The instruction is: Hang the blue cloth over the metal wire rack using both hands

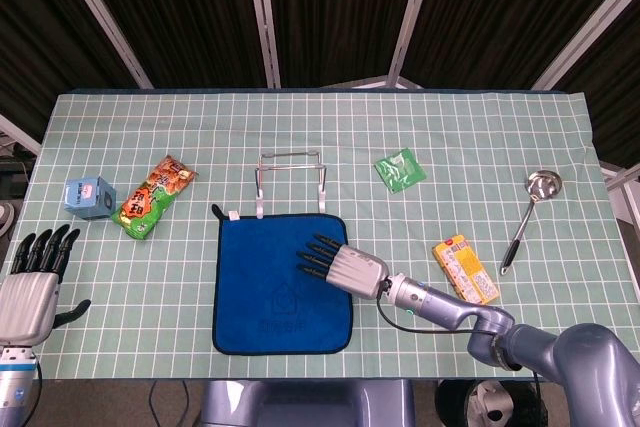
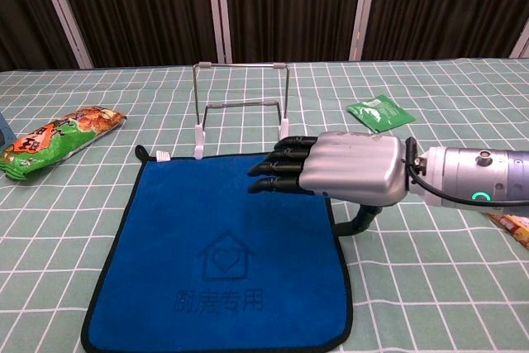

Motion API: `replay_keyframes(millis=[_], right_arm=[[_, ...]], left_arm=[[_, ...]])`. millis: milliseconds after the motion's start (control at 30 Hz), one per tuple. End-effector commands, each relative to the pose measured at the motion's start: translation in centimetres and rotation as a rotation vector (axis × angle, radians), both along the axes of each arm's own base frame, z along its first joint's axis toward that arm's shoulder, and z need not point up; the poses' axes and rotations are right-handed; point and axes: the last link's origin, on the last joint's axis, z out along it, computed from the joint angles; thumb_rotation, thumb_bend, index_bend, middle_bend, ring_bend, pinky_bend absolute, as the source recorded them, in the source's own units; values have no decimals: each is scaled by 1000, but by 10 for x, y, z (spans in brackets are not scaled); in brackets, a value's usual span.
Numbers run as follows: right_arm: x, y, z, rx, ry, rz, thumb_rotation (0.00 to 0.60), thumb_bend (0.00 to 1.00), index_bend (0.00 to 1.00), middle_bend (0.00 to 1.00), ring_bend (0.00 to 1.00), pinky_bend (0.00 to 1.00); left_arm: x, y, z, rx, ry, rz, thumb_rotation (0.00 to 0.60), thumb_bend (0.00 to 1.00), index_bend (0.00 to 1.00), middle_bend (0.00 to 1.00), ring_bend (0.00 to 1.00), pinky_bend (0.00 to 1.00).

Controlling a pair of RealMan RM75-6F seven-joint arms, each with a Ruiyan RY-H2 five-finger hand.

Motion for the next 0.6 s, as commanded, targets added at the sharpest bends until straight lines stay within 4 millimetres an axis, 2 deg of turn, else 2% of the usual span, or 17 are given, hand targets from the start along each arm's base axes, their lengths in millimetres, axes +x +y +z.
replay_keyframes(millis=[33,600], right_arm=[[-1,-1,-3,-3,4,2,600,276,0,0,0,0],[-9,-7,-6,-24,42,35,600,276,0,0,0,0]], left_arm=[[0,0,0,0,0,1,600,0,0,0,0,0],[-1,1,-4,-9,9,8,600,0,0,0,0,0]])
